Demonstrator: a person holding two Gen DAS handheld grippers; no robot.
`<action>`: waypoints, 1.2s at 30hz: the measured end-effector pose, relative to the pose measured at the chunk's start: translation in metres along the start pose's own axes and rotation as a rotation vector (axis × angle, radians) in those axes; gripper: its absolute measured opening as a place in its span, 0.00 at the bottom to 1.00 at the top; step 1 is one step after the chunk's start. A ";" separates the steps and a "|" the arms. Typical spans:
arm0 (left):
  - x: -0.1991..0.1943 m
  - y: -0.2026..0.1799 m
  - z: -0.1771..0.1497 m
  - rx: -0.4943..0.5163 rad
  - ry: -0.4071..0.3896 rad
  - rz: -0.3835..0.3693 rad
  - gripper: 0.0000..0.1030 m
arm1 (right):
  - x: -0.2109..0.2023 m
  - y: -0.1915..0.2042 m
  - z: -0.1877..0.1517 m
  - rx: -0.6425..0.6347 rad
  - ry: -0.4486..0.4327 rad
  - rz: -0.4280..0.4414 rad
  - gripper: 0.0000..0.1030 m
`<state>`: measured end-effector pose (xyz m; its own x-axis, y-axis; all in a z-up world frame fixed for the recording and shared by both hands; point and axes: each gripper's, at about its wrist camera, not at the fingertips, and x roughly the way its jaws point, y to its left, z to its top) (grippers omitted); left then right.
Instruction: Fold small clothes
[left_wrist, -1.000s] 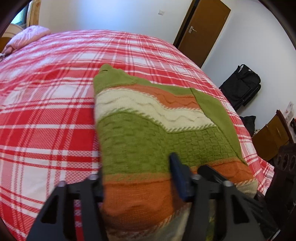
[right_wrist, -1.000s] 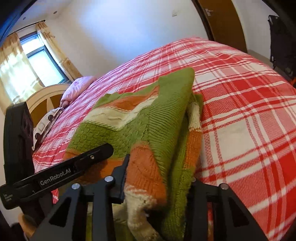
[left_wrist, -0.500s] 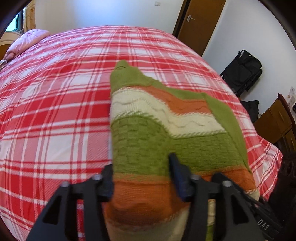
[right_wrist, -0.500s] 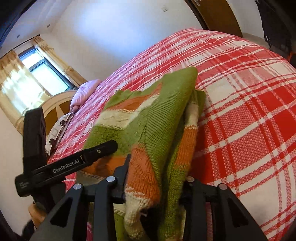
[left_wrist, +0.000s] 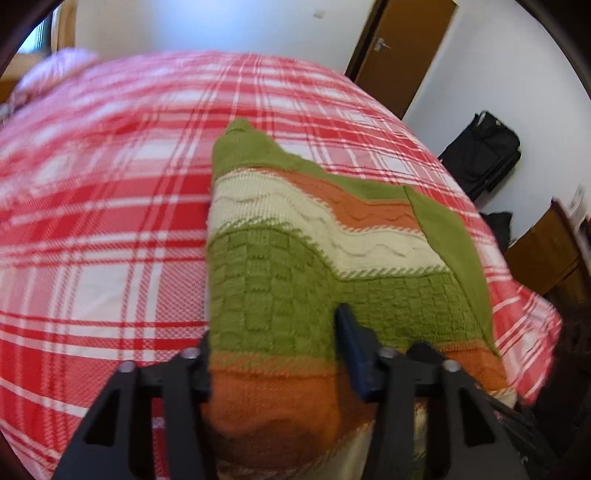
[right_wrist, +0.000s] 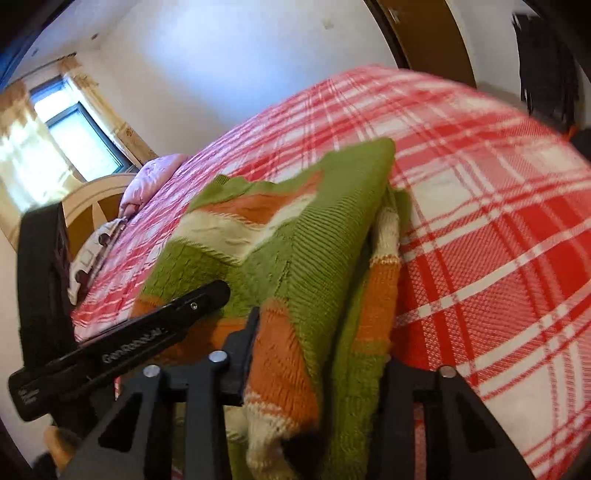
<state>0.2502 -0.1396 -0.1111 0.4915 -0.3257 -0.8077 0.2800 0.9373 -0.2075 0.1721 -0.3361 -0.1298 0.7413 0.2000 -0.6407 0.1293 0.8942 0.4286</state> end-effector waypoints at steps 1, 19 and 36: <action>-0.005 -0.005 -0.001 0.022 -0.018 0.022 0.37 | -0.006 0.005 -0.001 -0.013 -0.015 -0.006 0.35; -0.053 -0.050 -0.018 0.113 -0.089 -0.001 0.32 | -0.108 0.024 -0.014 -0.135 -0.233 -0.128 0.32; -0.033 -0.131 -0.007 0.211 -0.070 -0.117 0.32 | -0.151 -0.032 -0.008 -0.048 -0.314 -0.245 0.32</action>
<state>0.1916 -0.2509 -0.0614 0.4994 -0.4454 -0.7431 0.5007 0.8484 -0.1720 0.0503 -0.3917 -0.0520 0.8587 -0.1466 -0.4911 0.3013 0.9196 0.2522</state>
